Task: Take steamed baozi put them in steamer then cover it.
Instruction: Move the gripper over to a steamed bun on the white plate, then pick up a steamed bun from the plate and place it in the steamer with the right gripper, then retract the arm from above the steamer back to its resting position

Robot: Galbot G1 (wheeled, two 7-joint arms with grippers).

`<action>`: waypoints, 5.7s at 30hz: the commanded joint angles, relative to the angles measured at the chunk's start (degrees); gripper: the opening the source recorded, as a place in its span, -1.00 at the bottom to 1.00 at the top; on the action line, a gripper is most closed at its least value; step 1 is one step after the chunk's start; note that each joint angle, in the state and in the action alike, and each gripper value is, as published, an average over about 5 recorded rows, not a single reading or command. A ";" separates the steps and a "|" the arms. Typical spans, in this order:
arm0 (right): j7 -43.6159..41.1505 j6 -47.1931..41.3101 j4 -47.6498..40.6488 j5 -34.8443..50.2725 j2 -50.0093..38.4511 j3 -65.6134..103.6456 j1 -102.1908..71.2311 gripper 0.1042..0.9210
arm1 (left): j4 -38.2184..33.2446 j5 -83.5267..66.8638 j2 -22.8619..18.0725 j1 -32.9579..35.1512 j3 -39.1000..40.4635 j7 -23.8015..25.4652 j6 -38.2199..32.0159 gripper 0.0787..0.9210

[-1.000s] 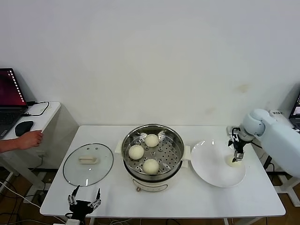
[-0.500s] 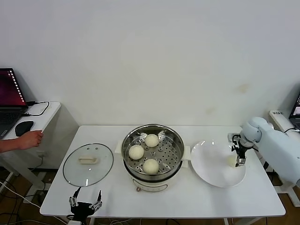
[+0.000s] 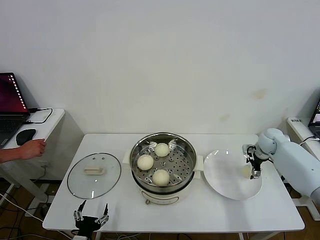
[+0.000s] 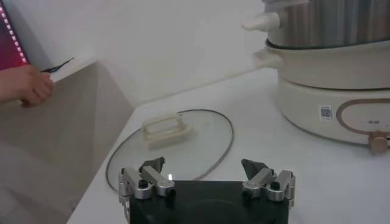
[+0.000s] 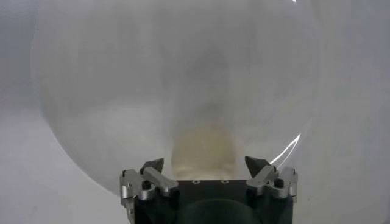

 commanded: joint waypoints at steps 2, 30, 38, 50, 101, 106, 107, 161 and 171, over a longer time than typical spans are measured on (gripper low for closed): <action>1.23 0.38 -1.50 -0.20 0.53 0.39 -0.42 0.76 | 0.23 0.03 -0.03 -0.08 0.07 0.02 0.04 0.77; -5.58 -8.70 16.61 21.26 -6.29 -14.88 20.70 0.18 | -0.39 2.00 0.44 -0.47 0.05 -0.25 0.19 0.77; -6.38 -15.84 21.90 34.22 -1.63 -27.98 36.90 0.18 | -2.76 1.82 0.93 -0.58 -0.52 -0.48 1.17 0.77; -5.42 -22.28 20.90 46.67 8.26 -38.14 46.53 0.18 | -5.07 0.51 1.69 -1.37 -0.94 -1.08 1.00 0.77; 0.35 -28.89 17.96 41.46 19.51 -39.61 31.85 0.18 | -3.14 -1.88 2.00 -3.66 -0.88 -0.80 0.90 0.77; 1.51 -29.36 18.85 41.60 18.25 -38.19 31.54 0.32 | -3.24 -1.81 1.94 -3.62 -0.76 -0.76 0.90 0.77; 1.65 -29.45 19.21 41.70 17.78 -37.61 31.63 0.40 | -3.26 -1.81 1.93 -3.61 -0.74 -0.75 0.90 0.77; 70.17 13.48 49.00 63.55 13.49 64.66 -66.75 0.76 | -2.57 -2.72 0.41 -3.72 -0.73 -1.49 -4.51 0.77; 70.83 15.87 51.03 62.66 17.72 66.51 -75.14 0.76 | -1.06 1.67 1.59 -5.52 -1.69 -2.32 -6.11 0.77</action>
